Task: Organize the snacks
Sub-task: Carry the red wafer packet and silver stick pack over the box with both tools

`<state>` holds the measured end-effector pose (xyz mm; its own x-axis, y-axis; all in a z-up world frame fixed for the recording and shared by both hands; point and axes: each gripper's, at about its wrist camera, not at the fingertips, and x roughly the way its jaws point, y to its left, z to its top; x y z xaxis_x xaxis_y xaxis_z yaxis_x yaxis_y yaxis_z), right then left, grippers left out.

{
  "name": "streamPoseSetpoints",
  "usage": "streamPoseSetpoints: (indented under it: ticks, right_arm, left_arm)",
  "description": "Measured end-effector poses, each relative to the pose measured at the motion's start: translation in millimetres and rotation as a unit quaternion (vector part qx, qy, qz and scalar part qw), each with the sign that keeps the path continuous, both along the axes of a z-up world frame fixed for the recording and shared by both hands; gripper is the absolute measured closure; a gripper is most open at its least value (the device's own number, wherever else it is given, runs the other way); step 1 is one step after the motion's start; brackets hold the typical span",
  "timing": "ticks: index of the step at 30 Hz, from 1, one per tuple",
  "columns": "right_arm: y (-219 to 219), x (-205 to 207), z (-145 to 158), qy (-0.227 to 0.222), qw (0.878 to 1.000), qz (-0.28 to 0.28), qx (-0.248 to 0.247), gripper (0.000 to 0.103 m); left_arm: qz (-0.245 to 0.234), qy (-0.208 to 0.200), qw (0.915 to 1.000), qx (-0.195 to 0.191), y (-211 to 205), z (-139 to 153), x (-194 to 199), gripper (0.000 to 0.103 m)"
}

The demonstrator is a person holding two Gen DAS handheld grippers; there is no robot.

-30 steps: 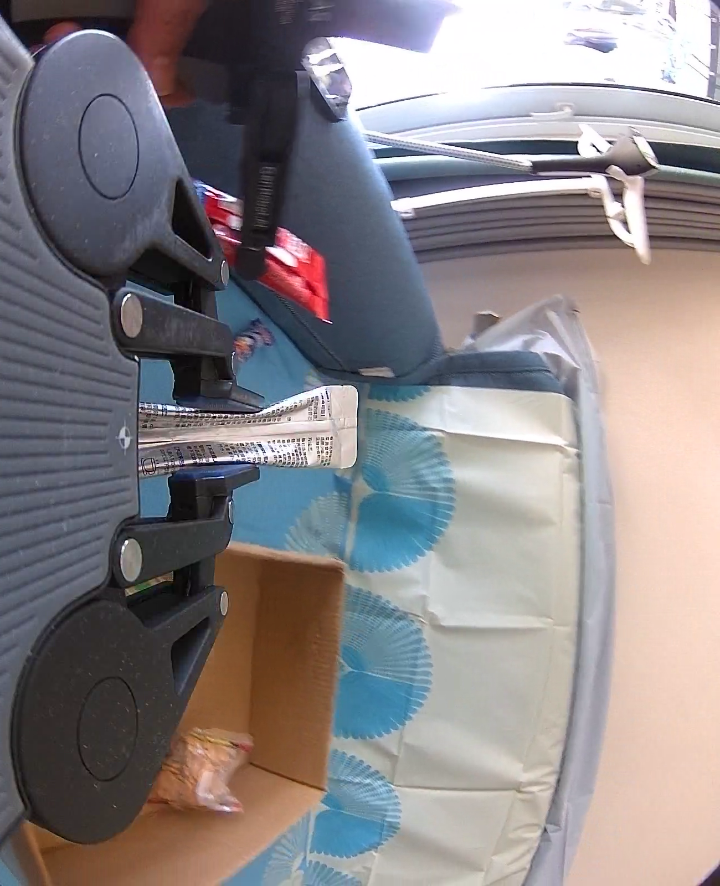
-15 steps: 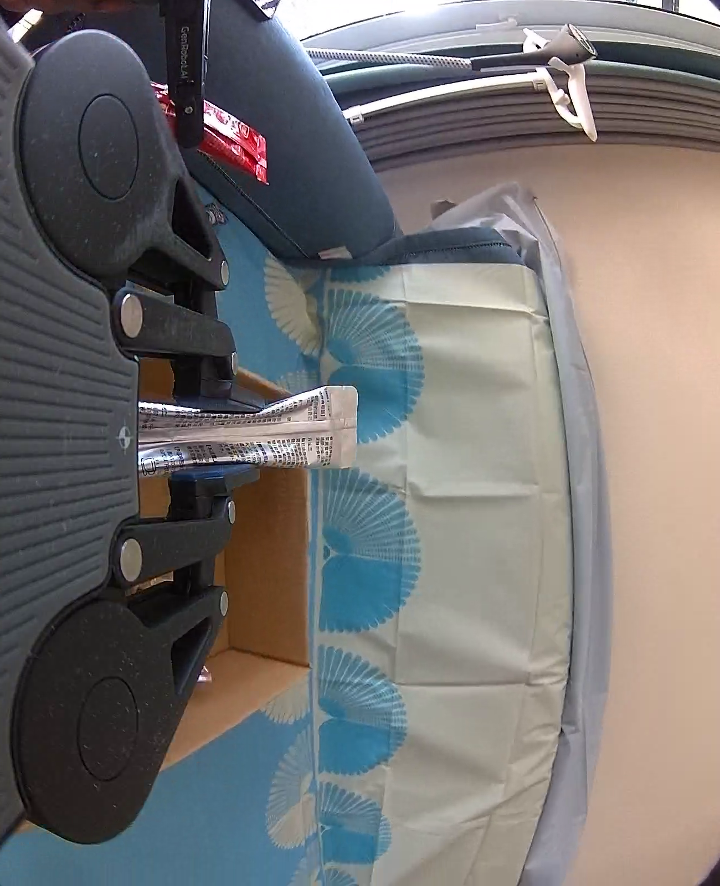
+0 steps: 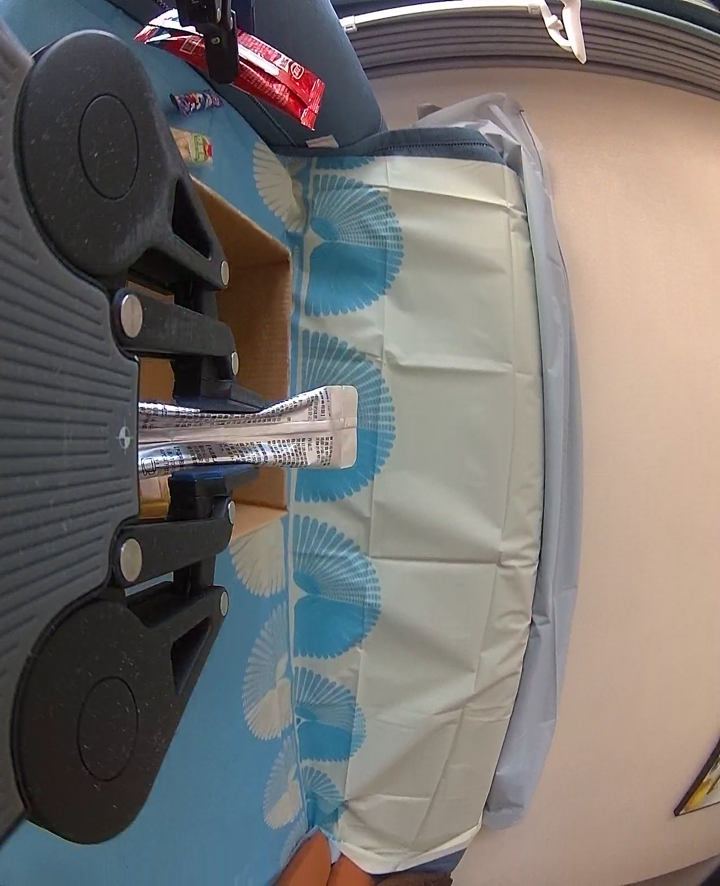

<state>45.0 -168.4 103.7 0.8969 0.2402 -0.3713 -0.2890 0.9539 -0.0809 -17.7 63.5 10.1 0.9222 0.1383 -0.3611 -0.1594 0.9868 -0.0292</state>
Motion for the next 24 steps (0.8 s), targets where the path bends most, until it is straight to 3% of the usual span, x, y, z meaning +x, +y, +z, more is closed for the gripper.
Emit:
streamPoseSetpoints:
  ticks: [8,15,24]
  right_arm:
    - [-32,6,-4,0.000,0.999,-0.041,0.000,0.083]
    - [-33,9,-6,0.005,0.999,-0.053,0.003,0.082]
    - [-15,8,-9,0.006,0.999,-0.052,-0.013,0.082]
  left_arm:
    - [-0.039,-0.019,0.9991,0.004,-30,-2,16,0.054]
    - [-0.077,-0.027,0.9967,-0.005,-54,-5,42,0.054]
    - [-0.057,-0.017,0.9976,-0.036,-47,-9,78,0.054]
